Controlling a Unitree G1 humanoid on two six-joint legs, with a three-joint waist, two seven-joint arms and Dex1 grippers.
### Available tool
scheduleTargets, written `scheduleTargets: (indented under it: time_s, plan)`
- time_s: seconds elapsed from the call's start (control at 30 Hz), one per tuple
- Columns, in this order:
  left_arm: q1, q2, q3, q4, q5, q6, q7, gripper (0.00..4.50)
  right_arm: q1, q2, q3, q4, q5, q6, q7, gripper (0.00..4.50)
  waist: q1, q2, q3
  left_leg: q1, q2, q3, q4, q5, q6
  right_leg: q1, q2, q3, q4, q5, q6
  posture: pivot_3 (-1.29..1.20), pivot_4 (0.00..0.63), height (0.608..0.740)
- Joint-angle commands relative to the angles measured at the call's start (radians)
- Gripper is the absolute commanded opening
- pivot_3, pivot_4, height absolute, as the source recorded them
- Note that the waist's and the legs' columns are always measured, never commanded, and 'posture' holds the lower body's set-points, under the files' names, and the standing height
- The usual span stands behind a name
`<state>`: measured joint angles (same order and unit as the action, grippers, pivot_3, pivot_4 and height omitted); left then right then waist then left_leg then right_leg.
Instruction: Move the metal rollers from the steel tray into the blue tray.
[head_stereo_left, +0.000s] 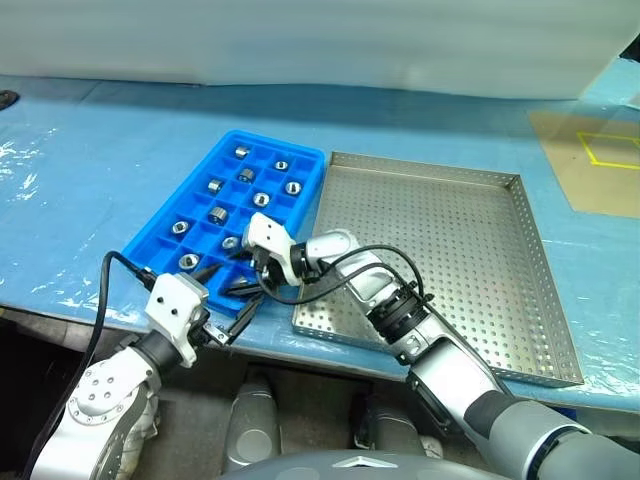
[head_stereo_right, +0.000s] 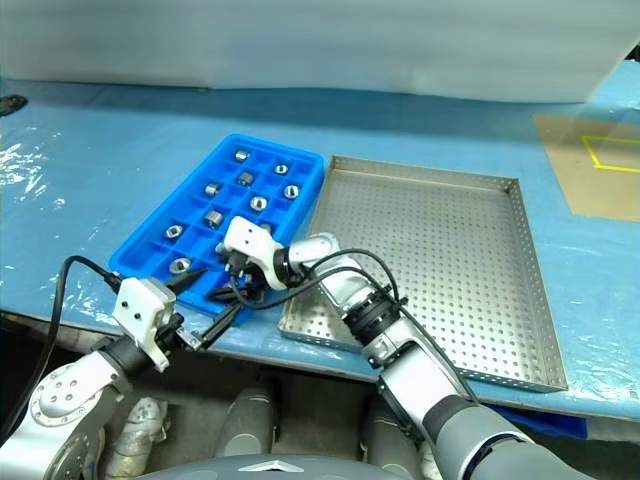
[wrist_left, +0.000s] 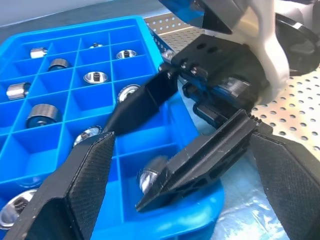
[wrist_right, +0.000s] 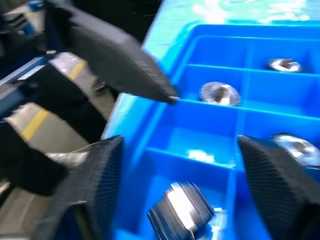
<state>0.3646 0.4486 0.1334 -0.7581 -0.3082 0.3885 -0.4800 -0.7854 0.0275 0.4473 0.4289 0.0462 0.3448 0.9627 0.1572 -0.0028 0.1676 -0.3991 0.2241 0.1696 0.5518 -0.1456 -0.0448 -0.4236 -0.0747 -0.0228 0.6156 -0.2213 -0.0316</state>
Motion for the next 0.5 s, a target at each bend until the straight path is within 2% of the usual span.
scheduleTargets:
  time_s: [0.03, 0.2, 0.33, 0.43, 0.5]
  plan:
    - [-0.019, 0.004, 0.028, -0.053, 0.001, -0.022, 0.019, 4.5, -0.015, -0.006, -0.003, 0.033, -0.02, -0.033, -0.015, 4.47, 0.0, 0.0, 0.0, 0.0, 0.0, 0.0, 0.0, 0.0, 0.0, 0.0, 0.0, 0.0, 0.0, 0.0, 0.0, 0.36, 0.15, 0.74]
    - [-0.055, 0.01, 0.023, -0.037, -0.007, -0.018, 0.011, 4.5, -0.016, -0.021, -0.023, 0.014, 0.009, -0.007, 0.016, 4.47, -0.002, 0.0, 0.0, 0.0, 0.0, 0.0, 0.0, 0.0, 0.0, 0.0, 0.0, 0.0, 0.0, 0.0, 0.0, 0.34, 0.15, 0.74]
    - [-0.073, 0.021, 0.014, -0.027, -0.018, -0.012, -0.007, 4.5, -0.001, -0.076, 0.019, -0.02, -0.011, 0.015, 0.081, 4.47, -0.002, 0.0, 0.0, 0.0, 0.0, 0.0, 0.001, 0.0, 0.0, 0.0, 0.0, 0.0, 0.001, 0.0, 0.0, 0.34, 0.15, 0.74]
    - [-0.088, 0.038, 0.002, -0.012, -0.013, -0.012, -0.028, 4.5, -0.003, -0.127, 0.045, -0.029, -0.034, 0.023, 0.105, 3.87, -0.004, 0.0, 0.0, 0.0, 0.0, 0.0, 0.001, 0.0, 0.0, 0.0, 0.0, 0.0, 0.002, 0.0, 0.0, 0.32, 0.15, 0.74]
    - [-0.099, 0.039, -0.001, -0.002, -0.012, -0.015, -0.032, 4.5, -0.011, -0.16, 0.056, -0.024, -0.054, 0.017, 0.105, 3.18, -0.004, 0.0, 0.0, 0.0, 0.0, 0.0, 0.001, 0.0, 0.0, 0.0, 0.0, 0.0, 0.002, 0.0, 0.0, 0.3, 0.15, 0.74]
